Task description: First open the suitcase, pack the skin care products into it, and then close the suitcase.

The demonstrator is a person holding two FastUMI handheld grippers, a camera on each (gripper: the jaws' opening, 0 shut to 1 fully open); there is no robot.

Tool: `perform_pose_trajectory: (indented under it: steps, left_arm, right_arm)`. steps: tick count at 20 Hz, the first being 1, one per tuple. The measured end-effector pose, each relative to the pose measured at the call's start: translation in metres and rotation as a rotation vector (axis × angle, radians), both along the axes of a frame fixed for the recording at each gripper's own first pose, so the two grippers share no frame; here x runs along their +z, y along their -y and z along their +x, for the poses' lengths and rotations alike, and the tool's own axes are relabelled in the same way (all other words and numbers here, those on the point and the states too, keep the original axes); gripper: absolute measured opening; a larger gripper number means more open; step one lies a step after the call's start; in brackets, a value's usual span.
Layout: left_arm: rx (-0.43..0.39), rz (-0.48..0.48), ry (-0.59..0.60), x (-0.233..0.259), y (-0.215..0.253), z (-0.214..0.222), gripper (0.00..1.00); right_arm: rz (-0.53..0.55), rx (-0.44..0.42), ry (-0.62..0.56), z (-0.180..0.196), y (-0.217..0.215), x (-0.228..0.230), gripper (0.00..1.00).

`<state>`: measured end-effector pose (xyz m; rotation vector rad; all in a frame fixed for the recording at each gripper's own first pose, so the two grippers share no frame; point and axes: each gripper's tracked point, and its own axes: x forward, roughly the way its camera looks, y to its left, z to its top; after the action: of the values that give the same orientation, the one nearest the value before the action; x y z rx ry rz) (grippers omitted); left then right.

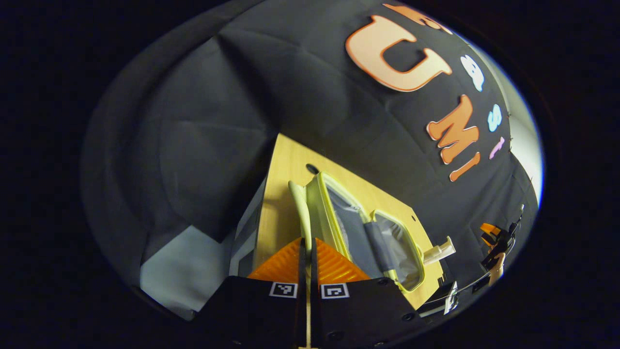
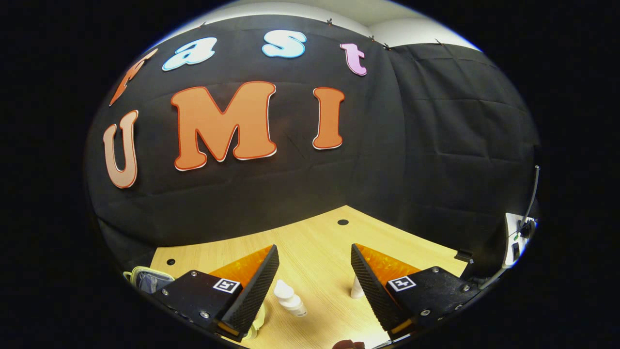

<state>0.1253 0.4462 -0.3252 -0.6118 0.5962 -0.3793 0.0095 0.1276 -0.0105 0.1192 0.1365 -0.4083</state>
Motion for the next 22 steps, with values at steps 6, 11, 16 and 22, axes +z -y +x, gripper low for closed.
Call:
perform_pose_trajectory:
  steps: [6, 11, 16, 22]
  left_arm:
    - [0.034, 0.063, -0.076, -0.044, 0.004, 0.001, 0.19]
    - [0.185, 0.329, -0.098, -0.033, -0.028, -0.013, 0.62]
    - [0.403, 0.522, 0.126, 0.095, 0.002, -0.046, 0.96]
    - [0.443, 0.616, 0.408, 0.214, 0.191, -0.07, 0.95]
  right_arm:
    - [-0.016, 0.013, -0.02, 0.0, 0.013, -0.011, 0.95]
    - [-0.019, 0.081, -0.026, 0.014, 0.034, -0.014, 0.95]
    - [-0.037, 0.157, -0.052, 0.028, 0.063, -0.025, 0.95]
    - [-0.098, 0.28, -0.057, 0.044, 0.087, -0.039, 0.95]
